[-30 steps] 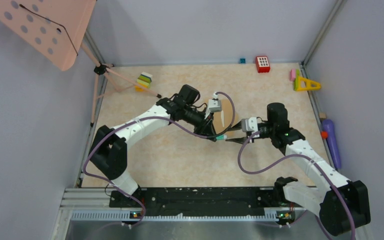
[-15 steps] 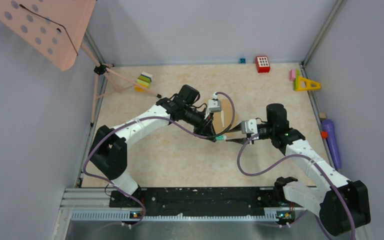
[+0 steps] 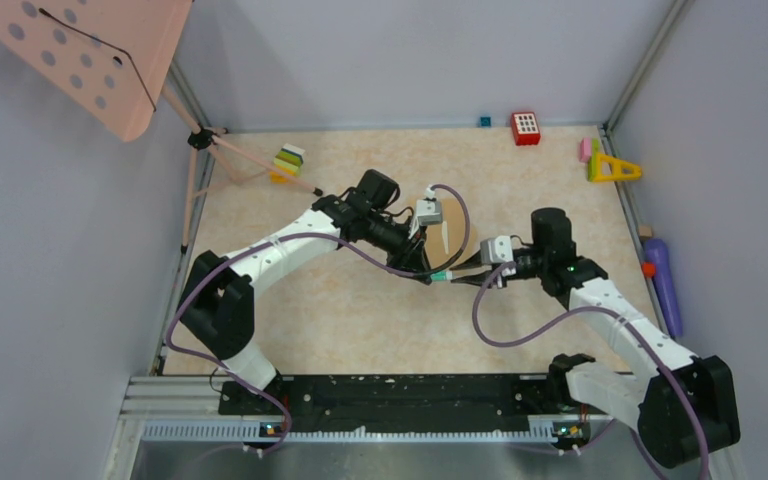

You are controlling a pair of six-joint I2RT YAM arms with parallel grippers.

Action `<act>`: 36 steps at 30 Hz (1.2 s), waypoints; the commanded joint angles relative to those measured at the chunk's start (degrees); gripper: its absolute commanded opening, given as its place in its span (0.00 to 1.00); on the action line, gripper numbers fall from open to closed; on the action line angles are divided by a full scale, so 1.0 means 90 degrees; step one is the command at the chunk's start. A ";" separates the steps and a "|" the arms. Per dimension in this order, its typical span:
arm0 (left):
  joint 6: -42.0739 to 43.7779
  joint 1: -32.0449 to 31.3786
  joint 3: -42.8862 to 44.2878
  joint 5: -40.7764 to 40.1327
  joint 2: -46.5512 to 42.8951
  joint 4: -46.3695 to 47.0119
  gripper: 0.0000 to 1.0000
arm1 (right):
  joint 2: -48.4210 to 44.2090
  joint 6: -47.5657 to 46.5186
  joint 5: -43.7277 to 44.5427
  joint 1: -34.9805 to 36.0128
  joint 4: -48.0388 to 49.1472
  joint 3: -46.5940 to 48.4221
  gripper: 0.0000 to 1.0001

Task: Place the letter into the envelope and seal it
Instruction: Unscrew the solid glue.

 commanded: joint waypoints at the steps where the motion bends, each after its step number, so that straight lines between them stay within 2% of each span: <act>1: 0.0194 -0.0018 0.0253 -0.0124 -0.0222 0.0095 0.00 | 0.0112 0.0661 -0.0208 0.0084 0.0316 0.0108 0.18; 8: 0.0192 -0.0016 0.0052 -0.0763 -0.0507 0.0355 0.00 | 0.0302 0.2004 -0.0235 0.0061 0.0149 0.0487 0.12; 16: 0.0179 -0.0015 -0.0288 -0.1657 -0.0908 0.0887 0.00 | 0.1249 0.4988 -0.0893 -0.0641 0.0128 0.1219 0.13; 19: 0.0222 -0.0026 -0.0290 -0.1704 -0.0939 0.0886 0.00 | 0.1894 0.5881 -0.1201 -0.0768 -0.0394 0.1646 0.15; 21: 0.0222 -0.0031 -0.0284 -0.1696 -0.0936 0.0886 0.00 | 0.2357 0.5912 -0.1423 -0.0772 -0.1211 0.2090 0.17; 23: 0.0225 -0.0043 -0.0284 -0.1700 -0.0925 0.0869 0.00 | 0.2753 0.5220 -0.1630 -0.0772 -0.2573 0.2548 0.21; 26: 0.0245 -0.0055 -0.0261 -0.1667 -0.0929 0.0824 0.00 | 0.3212 0.2556 -0.1462 -0.0779 -0.5133 0.3341 0.30; 29: 0.0245 -0.0056 -0.0260 -0.1583 -0.0921 0.0781 0.00 | 0.3494 0.0613 -0.1405 -0.0875 -0.6619 0.3769 0.37; 31: 0.0249 -0.0055 -0.0240 -0.1485 -0.0890 0.0742 0.00 | 0.3622 -0.1074 -0.1475 -0.1008 -0.7746 0.3927 0.40; 33: 0.0237 -0.0054 -0.0220 -0.1329 -0.0845 0.0698 0.00 | 0.3649 -0.2250 -0.1547 -0.1125 -0.8413 0.3954 0.47; 36: 0.0218 -0.0060 -0.0180 -0.0991 -0.0766 0.0609 0.00 | 0.3357 -0.2883 -0.1600 -0.1229 -0.8291 0.3771 0.53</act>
